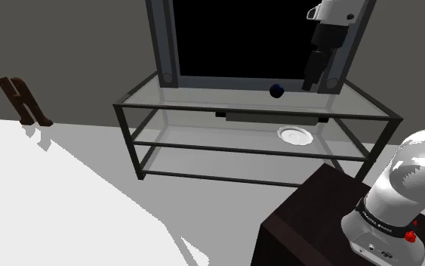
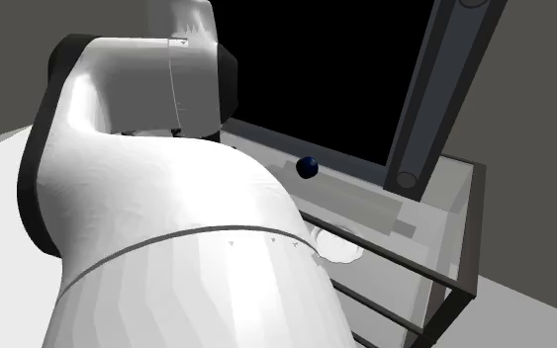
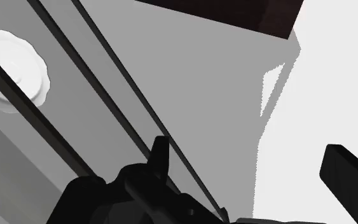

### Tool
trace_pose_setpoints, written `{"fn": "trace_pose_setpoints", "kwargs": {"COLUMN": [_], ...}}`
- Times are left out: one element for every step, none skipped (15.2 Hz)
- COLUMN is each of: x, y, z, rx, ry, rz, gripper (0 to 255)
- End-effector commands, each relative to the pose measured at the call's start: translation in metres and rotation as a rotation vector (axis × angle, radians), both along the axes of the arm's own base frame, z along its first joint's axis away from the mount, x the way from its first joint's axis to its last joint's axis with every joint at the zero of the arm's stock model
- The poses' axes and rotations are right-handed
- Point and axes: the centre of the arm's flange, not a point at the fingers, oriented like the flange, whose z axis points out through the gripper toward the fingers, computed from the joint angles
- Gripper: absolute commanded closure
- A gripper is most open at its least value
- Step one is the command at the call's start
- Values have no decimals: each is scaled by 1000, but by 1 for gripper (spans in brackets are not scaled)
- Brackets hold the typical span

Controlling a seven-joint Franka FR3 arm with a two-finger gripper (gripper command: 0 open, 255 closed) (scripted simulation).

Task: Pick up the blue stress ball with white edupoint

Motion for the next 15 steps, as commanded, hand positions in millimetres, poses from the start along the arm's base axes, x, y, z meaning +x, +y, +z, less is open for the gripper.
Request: {"fn": "trace_pose_setpoints", "kwargs": {"x": [0, 10, 21, 31, 42, 52, 62, 72, 82, 92, 102, 112, 122, 131, 141], "y": [0, -3, -7, -10, -14, -18, -23, -27, -32, -37, -42, -48, -53, -59, -66], "z": [0, -5, -11, -16, -22, -27, -32, -37, -42, -47, -52, -57, -62, -67, -71], "rx": [0, -11, -22, -32, -43, -54, -65, -75, -86, -97, -108, -119, -129, -140, -151], "ry": [0, -1, -3, -4, -6, -7, -8, -10, -11, -12, -14, -15, -17, -18, -19], "rz": [0, -17, -34, -52, -69, -86, -103, -121, -138, -155, -172, -190, -207, -224, -241], "gripper": [0, 0, 0, 0, 0, 0, 0, 0, 0, 0, 0, 0, 0, 0, 0]}}
